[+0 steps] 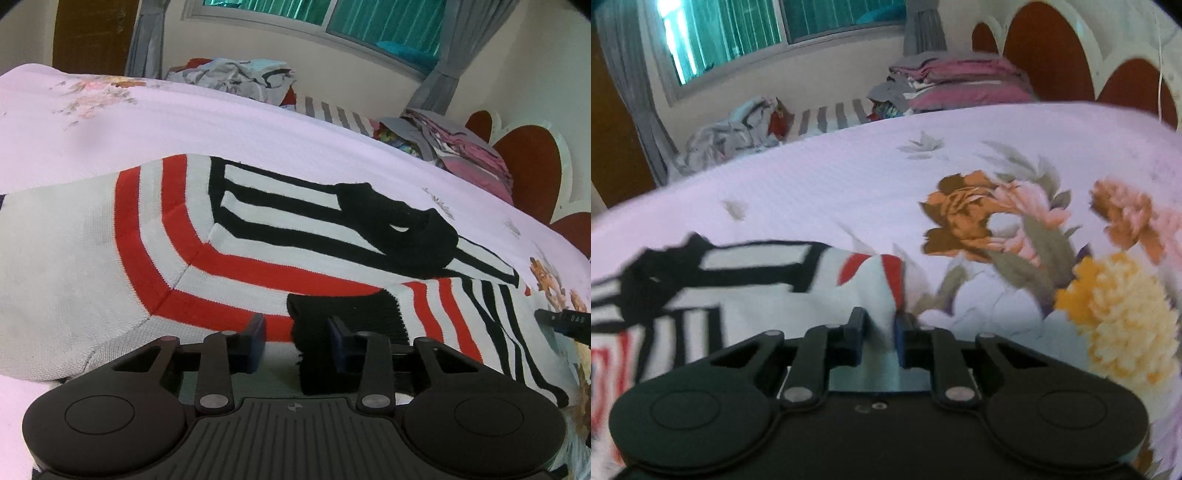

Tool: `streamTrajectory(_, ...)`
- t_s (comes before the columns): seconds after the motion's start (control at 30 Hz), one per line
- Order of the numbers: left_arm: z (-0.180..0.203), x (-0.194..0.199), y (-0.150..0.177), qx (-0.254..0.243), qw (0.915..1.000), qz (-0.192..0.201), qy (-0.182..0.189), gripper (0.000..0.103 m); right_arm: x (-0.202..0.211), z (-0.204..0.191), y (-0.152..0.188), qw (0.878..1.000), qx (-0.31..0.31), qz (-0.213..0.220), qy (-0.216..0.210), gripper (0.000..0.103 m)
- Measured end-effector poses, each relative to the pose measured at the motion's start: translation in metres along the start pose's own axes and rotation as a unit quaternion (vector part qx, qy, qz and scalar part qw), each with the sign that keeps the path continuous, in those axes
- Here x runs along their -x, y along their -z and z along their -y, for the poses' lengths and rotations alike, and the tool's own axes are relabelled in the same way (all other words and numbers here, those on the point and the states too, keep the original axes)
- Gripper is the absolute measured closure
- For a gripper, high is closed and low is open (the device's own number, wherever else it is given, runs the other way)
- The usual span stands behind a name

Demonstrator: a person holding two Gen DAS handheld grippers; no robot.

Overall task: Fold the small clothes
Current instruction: 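Open the right tool and release the folded side, then move the left tool to the other black sleeve cuff and grasp it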

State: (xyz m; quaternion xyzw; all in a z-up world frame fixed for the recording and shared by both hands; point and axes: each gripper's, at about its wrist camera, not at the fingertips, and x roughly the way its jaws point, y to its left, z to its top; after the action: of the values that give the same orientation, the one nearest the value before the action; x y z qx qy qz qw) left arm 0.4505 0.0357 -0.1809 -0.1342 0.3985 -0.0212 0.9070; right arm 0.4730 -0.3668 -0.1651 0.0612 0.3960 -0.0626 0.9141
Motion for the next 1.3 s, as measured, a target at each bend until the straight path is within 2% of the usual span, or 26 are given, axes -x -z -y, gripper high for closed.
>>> streamTrajectory(0.07,0.0,0.002,0.0,0.004,1.0,-0.001,0.0,0.065,0.004,0.001,-0.001,1.0,-0.006,0.002,0.002,0.084)
streamTrajectory(0.1,-0.001,0.004,-0.001,0.011,0.9999,-0.004,0.002,0.065,0.008,0.001,-0.001,1.0,-0.008,0.006,0.001,0.078)
streamTrajectory(0.17,-0.002,0.01,-0.002,0.017,0.9998,-0.006,0.003,0.061,0.022,-0.001,0.002,1.0,-0.009,0.015,-0.009,0.076)
streamTrajectory(0.23,-0.002,0.014,-0.001,0.016,0.9998,-0.006,-0.004,0.031,0.037,-0.004,0.006,0.999,-0.009,0.023,-0.025,0.07)
streamTrajectory(0.27,-0.003,0.017,-0.001,0.016,0.9998,-0.004,-0.006,0.029,0.043,-0.007,0.009,0.999,-0.005,0.027,-0.029,0.068)
streamTrajectory(0.3,-0.004,0.02,-0.001,0.015,0.9999,-0.002,-0.006,0.029,0.049,-0.011,0.011,0.999,0.001,0.031,-0.033,0.064)
streamTrajectory(0.5,-0.017,0.039,0.002,0.025,0.9996,0.003,-0.01,0.029,0.081,-0.035,0.036,0.997,0.022,0.038,-0.058,0.066)
streamTrajectory(0.6,-0.029,0.047,0.005,0.031,0.9994,0.003,-0.017,0.029,0.085,-0.046,0.052,0.997,0.051,0.027,-0.052,0.068)
streamTrajectory(0.7,-0.043,0.056,0.01,0.04,0.9989,0.006,-0.025,0.029,0.071,-0.047,0.069,0.997,0.066,-0.01,-0.036,0.069)
streamTrajectory(0.77,-0.056,0.063,0.014,0.053,0.9982,0.004,-0.029,0.029,0.075,-0.052,0.07,0.997,0.076,-0.006,-0.029,0.069)
streamTrajectory(0.87,-0.074,0.072,0.018,0.071,0.9967,0.001,-0.038,0.029,0.086,-0.058,0.065,0.997,0.05,0.003,-0.057,0.066)
streamTrajectory(1.1,-0.131,0.1,0.026,0.127,0.9894,0.007,-0.07,0.029,0.105,-0.111,0.068,0.992,0.063,0.013,-0.112,0.062)
streamTrajectory(1.3,-0.196,0.12,0.033,0.18,0.9769,0.018,-0.113,0.029,0.112,-0.161,0.07,0.985,0.082,0.015,-0.15,0.056)
